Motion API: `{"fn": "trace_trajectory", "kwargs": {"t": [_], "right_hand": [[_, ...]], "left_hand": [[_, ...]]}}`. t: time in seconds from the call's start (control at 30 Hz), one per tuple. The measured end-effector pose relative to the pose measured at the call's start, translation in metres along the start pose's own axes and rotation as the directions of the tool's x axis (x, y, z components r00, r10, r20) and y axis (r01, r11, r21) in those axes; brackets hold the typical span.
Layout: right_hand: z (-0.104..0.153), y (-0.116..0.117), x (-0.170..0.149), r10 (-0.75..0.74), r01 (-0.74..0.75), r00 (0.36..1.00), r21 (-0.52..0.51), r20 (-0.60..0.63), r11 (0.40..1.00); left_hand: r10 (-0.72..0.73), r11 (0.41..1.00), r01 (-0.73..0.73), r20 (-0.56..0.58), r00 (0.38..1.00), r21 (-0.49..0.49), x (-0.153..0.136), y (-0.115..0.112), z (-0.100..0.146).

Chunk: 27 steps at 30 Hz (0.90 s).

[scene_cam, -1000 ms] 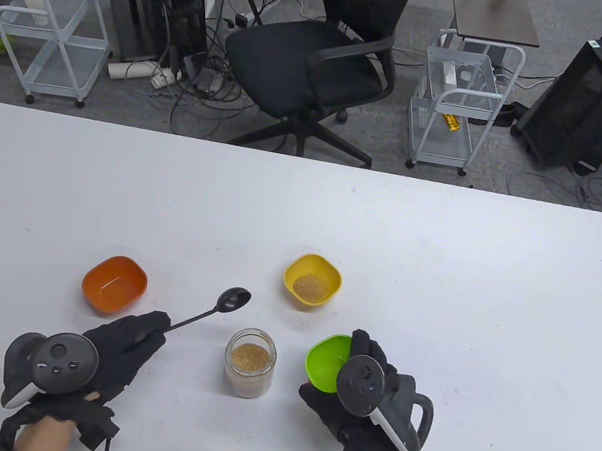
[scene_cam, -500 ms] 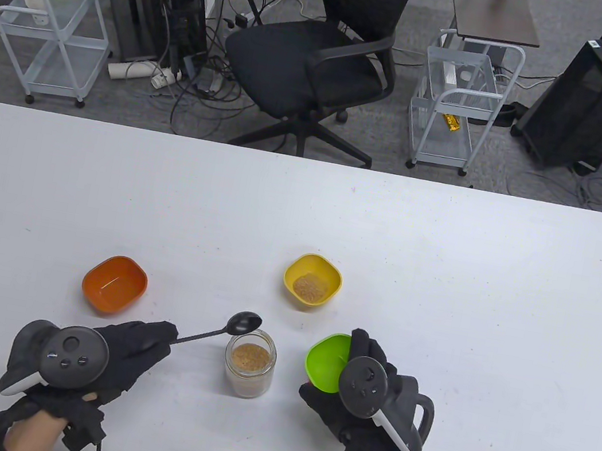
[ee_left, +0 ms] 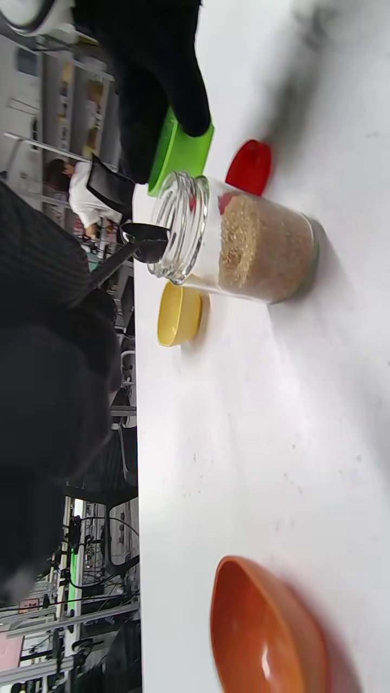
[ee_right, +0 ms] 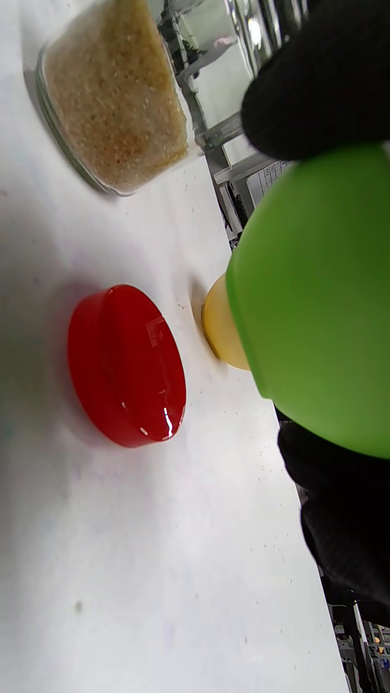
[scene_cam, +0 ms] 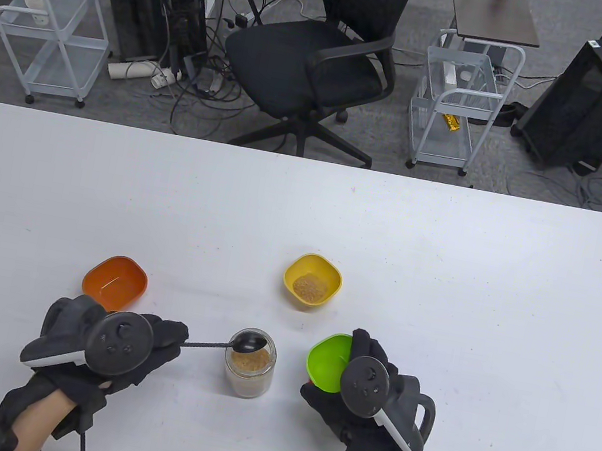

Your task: Scoop brown sugar granules from jar into dishes

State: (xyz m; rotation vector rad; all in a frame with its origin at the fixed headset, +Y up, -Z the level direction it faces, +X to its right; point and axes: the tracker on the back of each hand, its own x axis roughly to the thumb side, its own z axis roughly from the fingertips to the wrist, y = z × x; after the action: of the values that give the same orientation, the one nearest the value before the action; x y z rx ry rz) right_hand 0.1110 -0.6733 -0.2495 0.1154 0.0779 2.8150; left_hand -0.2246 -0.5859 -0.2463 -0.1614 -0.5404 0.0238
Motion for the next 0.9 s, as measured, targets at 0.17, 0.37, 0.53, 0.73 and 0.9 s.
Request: {"fn": "trace_trajectory", "kwargs": {"t": [0.17,0.37,0.53,0.73,0.9], "right_hand": [[0.0,0.0,0.0,0.0,0.0,1.0,0.003,-0.002,1.0],[-0.001,0.001,0.001,0.01,-0.01,1.0,0.009,0.003,1.0],[0.0,0.001,0.001,0.015,-0.015,1.0,0.014,0.007,1.0],[0.0,0.0,0.001,0.011,-0.011,1.0,0.01,0.007,1.0],[0.0,0.0,0.001,0.011,-0.011,1.0,0.012,0.007,1.0]], "left_hand": [[-0.107,0.992,0.106,-0.007,0.994,-0.073,0.016,0.013,-0.013],[-0.269,0.952,0.266,-0.002,0.963,-0.151,0.044,0.017,-0.031],[-0.399,0.902,0.392,0.002,0.917,-0.182,0.068,0.014,-0.045],[-0.547,0.813,0.538,0.023,0.837,-0.222,0.094,0.014,-0.057],[-0.513,0.812,0.503,0.052,0.857,-0.297,0.1,0.02,-0.066]]}}
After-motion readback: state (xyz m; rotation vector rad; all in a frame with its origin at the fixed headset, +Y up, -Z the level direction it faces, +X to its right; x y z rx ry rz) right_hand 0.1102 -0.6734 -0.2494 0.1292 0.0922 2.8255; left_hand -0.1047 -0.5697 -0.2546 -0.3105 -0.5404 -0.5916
